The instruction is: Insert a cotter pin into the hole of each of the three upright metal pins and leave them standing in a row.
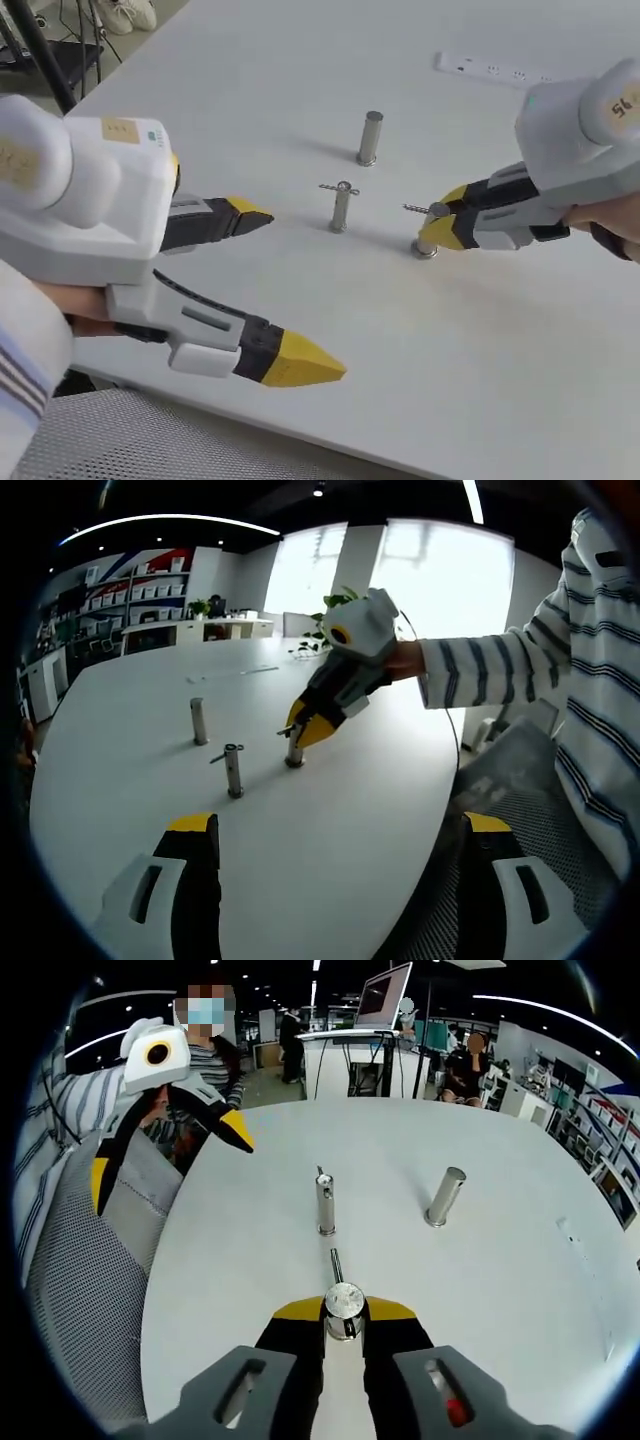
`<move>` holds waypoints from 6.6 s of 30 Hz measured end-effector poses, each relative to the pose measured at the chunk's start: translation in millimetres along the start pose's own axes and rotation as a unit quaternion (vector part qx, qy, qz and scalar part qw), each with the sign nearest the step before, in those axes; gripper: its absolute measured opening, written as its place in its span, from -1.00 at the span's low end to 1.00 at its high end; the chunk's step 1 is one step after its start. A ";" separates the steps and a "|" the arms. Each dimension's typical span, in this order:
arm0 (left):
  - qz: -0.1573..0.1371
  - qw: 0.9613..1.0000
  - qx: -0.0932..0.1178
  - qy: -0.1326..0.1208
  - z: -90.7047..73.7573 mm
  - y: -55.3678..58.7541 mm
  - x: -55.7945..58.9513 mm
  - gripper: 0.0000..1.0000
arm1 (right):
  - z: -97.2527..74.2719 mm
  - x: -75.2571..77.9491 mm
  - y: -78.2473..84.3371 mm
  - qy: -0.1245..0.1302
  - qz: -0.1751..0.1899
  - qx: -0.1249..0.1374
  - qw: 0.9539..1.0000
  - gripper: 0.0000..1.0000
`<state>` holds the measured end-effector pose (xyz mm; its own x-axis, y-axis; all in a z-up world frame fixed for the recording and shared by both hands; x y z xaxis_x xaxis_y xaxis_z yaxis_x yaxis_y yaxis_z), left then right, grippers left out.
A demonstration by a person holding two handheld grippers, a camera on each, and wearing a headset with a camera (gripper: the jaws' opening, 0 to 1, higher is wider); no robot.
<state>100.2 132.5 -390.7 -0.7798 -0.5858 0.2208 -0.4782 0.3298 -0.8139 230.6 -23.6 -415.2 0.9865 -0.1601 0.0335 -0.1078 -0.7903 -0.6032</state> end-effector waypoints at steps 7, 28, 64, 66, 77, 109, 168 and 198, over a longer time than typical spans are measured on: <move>-0.001 1.000 -0.002 -0.001 0.0 0.3 -0.4 0.97 | 1.0 2.6 -0.7 -0.001 0.000 0.002 1.000 -0.84; -0.005 1.000 -0.013 0.000 0.2 1.7 0.6 0.97 | 4.1 6.9 -2.8 -0.010 -0.003 0.018 1.000 -0.82; -0.050 0.995 0.082 -0.028 -18.8 -27.3 -6.2 0.97 | -47.3 -9.3 -17.2 0.024 0.077 0.096 0.992 -0.19; -0.051 0.994 0.087 -0.037 -19.8 -29.3 -8.0 0.98 | -54.0 -13.7 -17.5 0.032 0.093 0.108 0.989 -0.06; -0.039 0.993 0.101 -0.052 -21.6 -39.5 -9.3 0.98 | -88.2 -42.5 -11.1 0.057 0.168 0.166 0.970 0.51; -0.061 0.986 0.128 -0.084 -14.3 -65.0 -48.6 0.98 | -82.0 -74.2 19.2 0.049 0.290 0.170 0.941 0.97; -0.011 0.995 -0.060 -0.079 111.2 -85.2 -174.3 -0.26 | -97.0 -81.1 50.0 0.092 0.359 0.154 0.916 0.86; 0.007 0.996 -0.039 -0.076 136.8 -87.8 -188.6 -0.76 | -80.0 -87.8 58.1 0.074 0.378 0.134 0.913 0.82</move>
<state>344.5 112.7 -434.4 -0.7193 -0.6842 0.1202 -0.5022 0.3926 -0.7705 127.9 -102.8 -389.4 0.6127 -0.6942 -0.3776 -0.6975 -0.2504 -0.6714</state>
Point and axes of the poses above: the centre of the closed fingertips' face, and the gripper's own axes: z roughly forward along the fingers, x roughly to its right, y roughly out of its underside, the point moved 6 cm from there along -z, roughly backward along the fingers, and after that the axes turned 6 degrees about -x, right-handed, at the moved point
